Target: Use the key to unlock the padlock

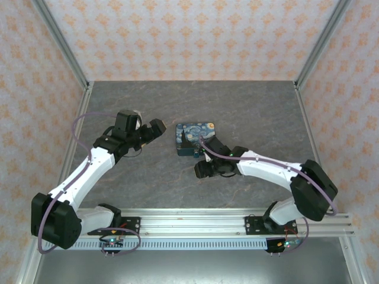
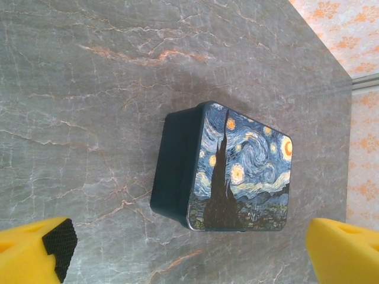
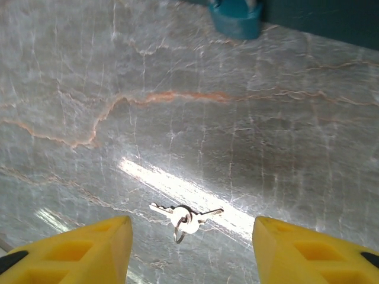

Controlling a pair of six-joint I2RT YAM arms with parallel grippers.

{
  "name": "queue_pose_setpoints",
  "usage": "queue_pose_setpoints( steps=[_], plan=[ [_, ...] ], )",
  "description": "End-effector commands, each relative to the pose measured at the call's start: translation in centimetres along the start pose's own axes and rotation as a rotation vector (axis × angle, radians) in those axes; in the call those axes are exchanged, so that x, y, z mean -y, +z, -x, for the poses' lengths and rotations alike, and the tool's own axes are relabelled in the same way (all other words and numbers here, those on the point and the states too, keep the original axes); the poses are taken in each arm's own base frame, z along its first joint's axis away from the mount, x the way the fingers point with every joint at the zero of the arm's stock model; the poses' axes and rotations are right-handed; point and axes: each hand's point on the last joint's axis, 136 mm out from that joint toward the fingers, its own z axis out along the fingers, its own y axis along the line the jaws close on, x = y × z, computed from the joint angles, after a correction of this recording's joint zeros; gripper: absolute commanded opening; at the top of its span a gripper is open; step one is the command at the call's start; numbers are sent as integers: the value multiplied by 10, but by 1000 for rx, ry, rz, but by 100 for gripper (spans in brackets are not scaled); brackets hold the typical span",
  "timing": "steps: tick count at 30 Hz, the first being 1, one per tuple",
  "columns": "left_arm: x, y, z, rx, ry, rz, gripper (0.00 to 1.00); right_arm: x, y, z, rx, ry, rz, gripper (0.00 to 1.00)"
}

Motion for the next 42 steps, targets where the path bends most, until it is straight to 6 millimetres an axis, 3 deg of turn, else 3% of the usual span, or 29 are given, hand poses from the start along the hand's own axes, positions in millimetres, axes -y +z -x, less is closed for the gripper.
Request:
queue_pose_setpoints(
  steps=[1, 24, 34, 42],
  plan=[
    [3, -9, 12, 32, 11, 19, 100, -8, 6, -8, -73, -185, 27, 56],
    [11, -4, 23, 41, 22, 24, 100, -5, 36, -30, -280, -498, -153, 51],
    [11, -4, 23, 40, 29, 22, 100, 4, 38, -33, -314, -501, -209, 46],
    [10, -3, 23, 40, 30, 22, 100, 6, 46, -35, -327, -448, -225, 36]
  ],
)
